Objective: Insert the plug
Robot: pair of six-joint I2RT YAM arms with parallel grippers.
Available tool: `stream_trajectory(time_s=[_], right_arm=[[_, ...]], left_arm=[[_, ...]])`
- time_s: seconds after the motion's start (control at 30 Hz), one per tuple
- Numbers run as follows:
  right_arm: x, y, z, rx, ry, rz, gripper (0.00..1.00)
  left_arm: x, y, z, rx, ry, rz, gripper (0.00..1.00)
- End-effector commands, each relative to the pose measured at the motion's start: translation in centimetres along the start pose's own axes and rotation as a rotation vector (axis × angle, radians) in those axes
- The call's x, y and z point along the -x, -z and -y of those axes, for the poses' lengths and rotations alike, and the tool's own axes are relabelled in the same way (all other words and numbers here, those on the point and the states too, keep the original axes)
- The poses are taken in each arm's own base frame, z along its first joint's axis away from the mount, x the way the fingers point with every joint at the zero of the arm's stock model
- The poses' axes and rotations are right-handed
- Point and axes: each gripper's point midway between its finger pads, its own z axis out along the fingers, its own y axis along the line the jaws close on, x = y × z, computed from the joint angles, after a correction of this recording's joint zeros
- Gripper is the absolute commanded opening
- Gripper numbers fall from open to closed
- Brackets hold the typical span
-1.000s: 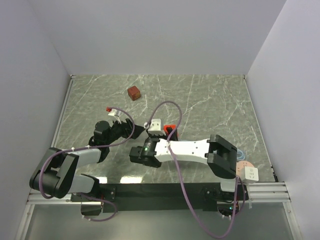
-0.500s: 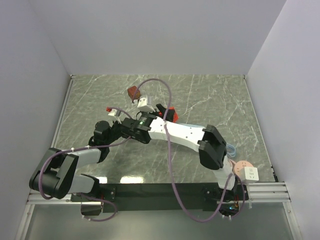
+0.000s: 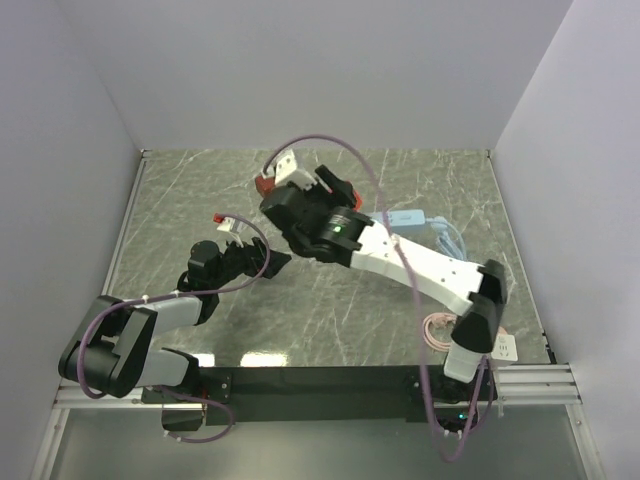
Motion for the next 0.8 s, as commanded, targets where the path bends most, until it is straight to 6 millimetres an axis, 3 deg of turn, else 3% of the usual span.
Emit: stream_trajectory(time_s=[0.0,0.03,0.07,0.1,0.13,0.17,0.2,0.23,0.3,0.33,0.4,0.43,0.5,0.6,0.63,0.7,0.73,0.77], right_arm=[[5.6,0.6,0.7,0.206,-0.2,0.192,0.0],[4.5,0.2,-1.0,0.249,-0.211,0.195,0.0],[4.7,0.4,0.0,0.28,-0.291,0.226,0.0],[5.6,0.7,-0.9,0.359,-0.404,0.267,0.0],[3.8,0.0,-2.4,0.393,-0.41,0.25,0.0],[3.6,0.1,-1.4,0.401,-0.466,0.279,0.0],[4.3,0.3,-2.0,0.445,-0.524,0.325,0.0],[2.4,-0.2,-3.3,0.457,-0.513,0.3,0.0],[1.2,-0.6,-4.0,0.45,-0.526,0.293,0.0],[-0.1,-0.9,-5.2,0.458,-0.524,0.284,0.0],[-0.5,-0.8,-5.5,0.458,-0.583,0.313,0.0],[-2.2,-1.1,-6.6,0.465,-0.572,0.295,0.0],[-2.2,-1.0,-6.5,0.463,-0.648,0.324,0.0],[-5.4,-1.4,-7.9,0.448,-0.715,0.309,0.0],[-5.9,-1.4,-8.2,0.447,-0.738,0.31,0.0],[-6.3,-1.5,-8.2,0.435,-0.823,0.323,0.0],[-7.9,-1.7,-9.0,0.434,-0.818,0.303,0.0],[-8.3,-1.8,-9.4,0.434,-0.849,0.293,0.0]], left_arm=[[1.6,-0.4,0.8,-0.032,-0.04,0.035,0.99],[1.5,-0.5,0.7,-0.032,-0.036,0.029,0.99],[1.5,-0.5,0.7,-0.032,-0.036,0.029,0.99],[1.4,-0.6,0.7,-0.032,-0.033,0.026,1.0],[1.3,-0.6,0.5,-0.028,-0.029,0.023,0.99],[1.2,-0.6,0.5,-0.03,-0.028,0.022,0.99],[1.1,-0.6,0.4,-0.029,-0.027,0.021,1.0],[1.0,-0.7,0.4,-0.03,-0.023,0.017,0.99],[0.9,-0.8,0.3,-0.03,-0.023,0.017,0.99],[0.8,-0.7,0.2,-0.025,-0.02,0.017,0.99],[0.8,-0.8,0.0,-0.016,-0.019,0.017,0.99],[0.7,-0.9,-0.1,-0.011,-0.018,0.014,1.0],[0.6,-1.0,-0.1,-0.021,-0.017,0.013,0.99],[0.0,-0.8,0.0,-0.038,-0.019,0.02,0.99],[0.7,-0.8,0.5,-0.066,-0.046,0.056,1.0],[0.1,-0.6,0.8,-0.086,-0.057,0.06,1.0],[-0.6,-0.8,1.0,-0.099,-0.072,0.042,0.99],[-0.7,-1.0,1.6,-0.119,-0.097,0.051,0.99]])
